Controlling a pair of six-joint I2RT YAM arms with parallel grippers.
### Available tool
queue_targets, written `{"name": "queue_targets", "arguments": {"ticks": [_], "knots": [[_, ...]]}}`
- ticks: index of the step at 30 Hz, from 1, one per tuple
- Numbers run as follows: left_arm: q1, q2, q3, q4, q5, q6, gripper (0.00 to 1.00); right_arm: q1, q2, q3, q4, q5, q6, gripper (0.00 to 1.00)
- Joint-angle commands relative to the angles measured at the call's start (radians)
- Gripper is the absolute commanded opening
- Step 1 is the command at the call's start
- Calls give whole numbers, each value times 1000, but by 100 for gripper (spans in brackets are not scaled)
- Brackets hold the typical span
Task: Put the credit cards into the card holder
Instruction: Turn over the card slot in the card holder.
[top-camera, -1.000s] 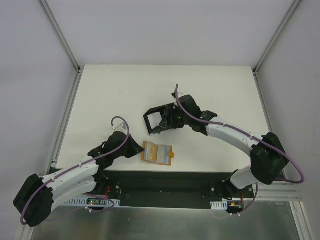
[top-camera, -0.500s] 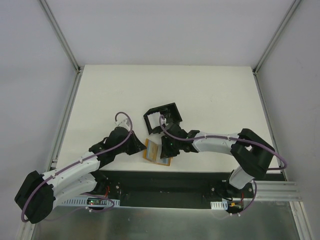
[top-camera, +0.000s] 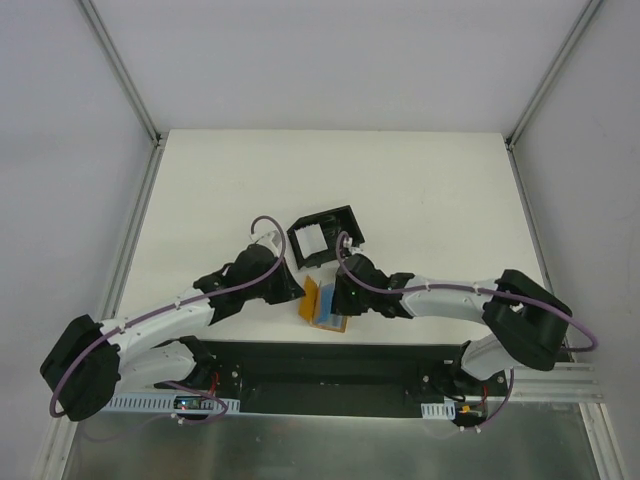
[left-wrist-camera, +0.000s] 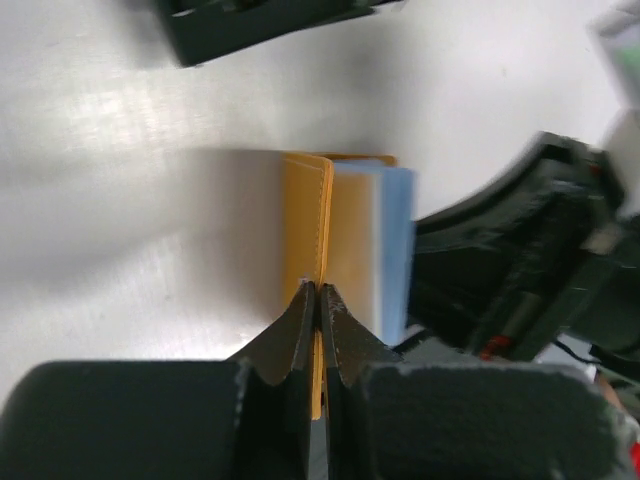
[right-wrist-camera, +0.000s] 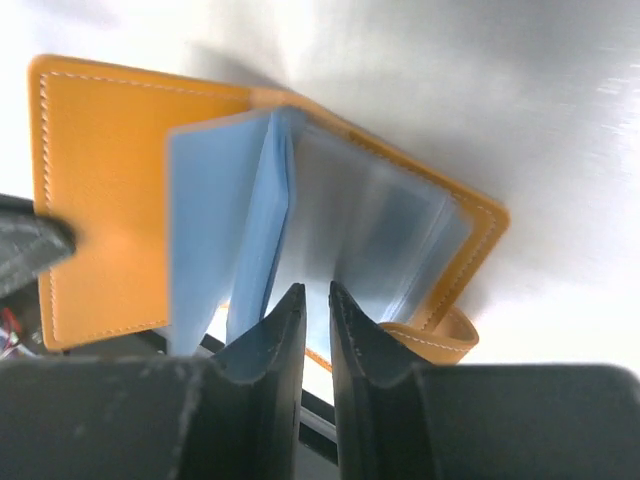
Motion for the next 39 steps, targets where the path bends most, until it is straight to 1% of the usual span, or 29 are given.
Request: {"name": "queue_targets", "arguments": {"ticks": [1,4,10,17,19,23,29,31,32,36,39], "knots": [[-7,-73,-73,-96,-123,-66,0,-9,-143,-37,-108,192,5,19],[-1,-129,-124,-113,-170,-107,0,-15,-212,-52,-109,193,-8,21],[2,-144,-184,-113,-184,-172,0,-11,-232,-35,-92,140,3,21],[2,-147,-210,-113,-203,-193,0,-8,-148,-14,-49,65,48,22],[4,-147,-214,-113,-203,-198,0,-2,-125,-23,8,39,60,27],[4,-149,-217,-112,-201,-200,0,0,-77,-25,42,-6,72,31],[2,-146,-217,-109,-201,-192,0,3,-32,-2,34,3,62,31],[4,-144,-216,-109,-198,-190,0,7,-63,0,26,18,42,31],[4,-146,-214,-109,-198,-189,0,9,-86,-8,34,59,29,32],[2,-146,-217,-109,-203,-189,0,9,-155,15,20,63,-40,33],[2,-143,-214,-109,-206,-189,0,8,-146,54,-65,84,-50,35]]}}
